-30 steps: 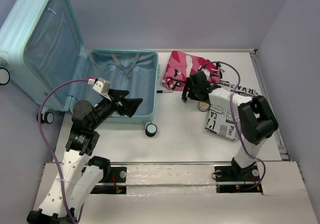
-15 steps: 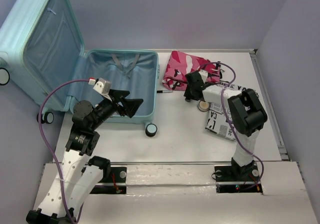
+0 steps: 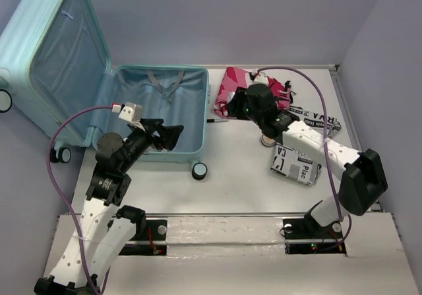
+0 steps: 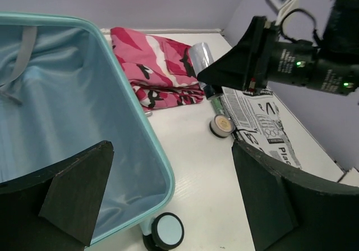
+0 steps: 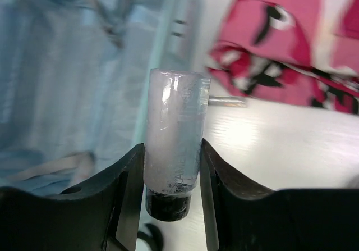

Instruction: Pack the luggage

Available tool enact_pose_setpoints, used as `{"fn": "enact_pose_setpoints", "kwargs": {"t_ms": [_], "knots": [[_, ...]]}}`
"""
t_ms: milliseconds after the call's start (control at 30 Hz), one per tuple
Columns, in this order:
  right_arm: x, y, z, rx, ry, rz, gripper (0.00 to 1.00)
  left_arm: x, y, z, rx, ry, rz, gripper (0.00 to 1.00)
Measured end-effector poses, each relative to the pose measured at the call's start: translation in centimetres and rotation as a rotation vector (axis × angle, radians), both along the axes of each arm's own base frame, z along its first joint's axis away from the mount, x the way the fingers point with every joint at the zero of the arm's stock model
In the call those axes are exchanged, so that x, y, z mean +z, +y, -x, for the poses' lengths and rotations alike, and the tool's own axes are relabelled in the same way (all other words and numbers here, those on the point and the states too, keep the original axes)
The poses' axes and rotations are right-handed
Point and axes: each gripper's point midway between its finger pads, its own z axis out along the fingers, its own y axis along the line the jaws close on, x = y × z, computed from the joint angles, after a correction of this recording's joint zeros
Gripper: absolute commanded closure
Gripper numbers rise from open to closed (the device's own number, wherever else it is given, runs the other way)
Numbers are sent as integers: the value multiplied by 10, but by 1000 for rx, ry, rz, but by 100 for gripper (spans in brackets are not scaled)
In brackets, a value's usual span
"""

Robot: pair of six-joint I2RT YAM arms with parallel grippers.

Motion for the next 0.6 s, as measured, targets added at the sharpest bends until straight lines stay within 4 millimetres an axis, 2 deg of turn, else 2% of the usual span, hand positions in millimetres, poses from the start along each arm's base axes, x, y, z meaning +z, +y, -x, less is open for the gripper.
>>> {"fn": "enact_pose_setpoints", "kwargs": {"t_ms": [33, 67, 100, 167, 200, 233, 333, 400, 433, 500, 533, 600], "knots": [[19, 22, 3, 60, -34, -31, 80, -1, 3, -2, 21, 4, -1, 1], [28, 34, 4, 94, -51, -49, 80, -2, 7, -3, 43, 9, -2, 1], [39, 56, 5, 147, -72, -69, 79, -2, 11, -5, 69, 11, -3, 1], [51, 94, 4, 227, -96, -98, 71, -3, 18, -8, 115, 14, -3, 1], [52, 110, 4, 260, -99, -108, 52, -3, 24, -9, 148, 15, -3, 1], [49, 130, 4, 302, -90, -114, 41, -3, 27, -10, 167, 16, -3, 1], [36, 175, 5, 400, -61, -133, 20, -3, 39, -13, 231, 18, -2, 1], [23, 190, 7, 438, -34, -136, 19, -3, 43, -14, 253, 18, 0, 1], [15, 192, 8, 448, -19, -125, 23, -3, 44, -14, 263, 20, -1, 1], [8, 188, 10, 452, -6, -98, 29, -3, 46, -15, 273, 20, -1, 1], [9, 184, 10, 452, -11, -91, 39, -3, 46, -15, 273, 20, 0, 1], [13, 165, 11, 448, -27, -66, 49, -3, 46, -15, 273, 20, 0, 1]]}}
